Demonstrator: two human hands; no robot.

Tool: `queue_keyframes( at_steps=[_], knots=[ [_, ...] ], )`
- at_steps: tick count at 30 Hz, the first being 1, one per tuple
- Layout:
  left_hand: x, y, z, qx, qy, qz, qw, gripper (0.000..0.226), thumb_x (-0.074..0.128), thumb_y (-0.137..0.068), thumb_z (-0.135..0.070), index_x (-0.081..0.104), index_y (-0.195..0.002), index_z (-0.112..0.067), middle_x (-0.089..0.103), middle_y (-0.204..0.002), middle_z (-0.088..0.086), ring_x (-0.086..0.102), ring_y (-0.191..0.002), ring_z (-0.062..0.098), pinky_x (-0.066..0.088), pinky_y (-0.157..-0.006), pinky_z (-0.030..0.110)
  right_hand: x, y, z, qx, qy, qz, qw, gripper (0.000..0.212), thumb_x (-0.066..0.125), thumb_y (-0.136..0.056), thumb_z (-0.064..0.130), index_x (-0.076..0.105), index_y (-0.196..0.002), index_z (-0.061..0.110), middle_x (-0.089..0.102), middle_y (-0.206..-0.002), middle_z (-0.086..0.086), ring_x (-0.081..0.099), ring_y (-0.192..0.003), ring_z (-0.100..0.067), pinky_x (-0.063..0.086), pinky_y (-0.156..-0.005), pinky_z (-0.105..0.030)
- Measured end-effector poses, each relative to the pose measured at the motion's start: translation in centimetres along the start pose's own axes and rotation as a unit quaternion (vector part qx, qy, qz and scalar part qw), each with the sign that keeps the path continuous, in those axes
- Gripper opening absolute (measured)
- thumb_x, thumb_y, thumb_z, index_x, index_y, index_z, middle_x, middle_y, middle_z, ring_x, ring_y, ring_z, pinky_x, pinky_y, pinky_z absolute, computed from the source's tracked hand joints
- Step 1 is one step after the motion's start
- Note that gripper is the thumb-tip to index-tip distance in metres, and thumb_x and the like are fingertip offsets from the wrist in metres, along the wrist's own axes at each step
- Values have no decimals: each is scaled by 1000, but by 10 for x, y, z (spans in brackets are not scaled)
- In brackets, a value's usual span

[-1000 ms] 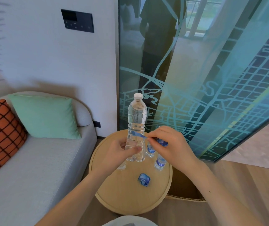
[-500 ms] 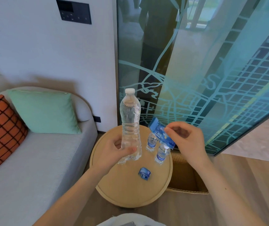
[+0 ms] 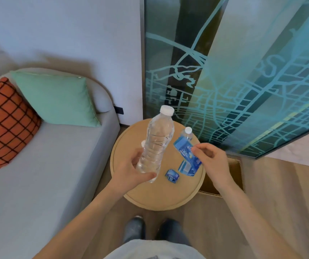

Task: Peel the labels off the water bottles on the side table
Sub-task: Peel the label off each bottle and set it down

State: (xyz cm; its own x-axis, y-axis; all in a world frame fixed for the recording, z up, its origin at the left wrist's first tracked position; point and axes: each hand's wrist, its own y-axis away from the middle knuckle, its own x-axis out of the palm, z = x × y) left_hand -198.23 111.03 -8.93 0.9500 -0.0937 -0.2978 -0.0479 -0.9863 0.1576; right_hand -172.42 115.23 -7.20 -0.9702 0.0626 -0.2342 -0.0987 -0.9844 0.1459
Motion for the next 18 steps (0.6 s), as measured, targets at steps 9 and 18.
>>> queue_keyframes(
  at_steps=[9,18],
  knots=[
    [39,11,85,-74,25,-75,994,60,87,-62,-18,56,-113,-24,70,-101,-13,66,-93,-2,47,-72,7,36,-29,-125,183,34,7,982,5,70,-92,22,69,-87,22,71,-92,2,68,-99,-24,58,-87,-46],
    [62,-14,205,-118,-4,-91,989,61,82,-64,-33,44,-112,-32,58,-107,-24,62,-98,-4,46,-74,4,75,-51,-224,215,42,8,976,10,69,-92,14,70,-85,21,73,-88,-1,69,-89,-23,58,-85,-49]
  ],
)
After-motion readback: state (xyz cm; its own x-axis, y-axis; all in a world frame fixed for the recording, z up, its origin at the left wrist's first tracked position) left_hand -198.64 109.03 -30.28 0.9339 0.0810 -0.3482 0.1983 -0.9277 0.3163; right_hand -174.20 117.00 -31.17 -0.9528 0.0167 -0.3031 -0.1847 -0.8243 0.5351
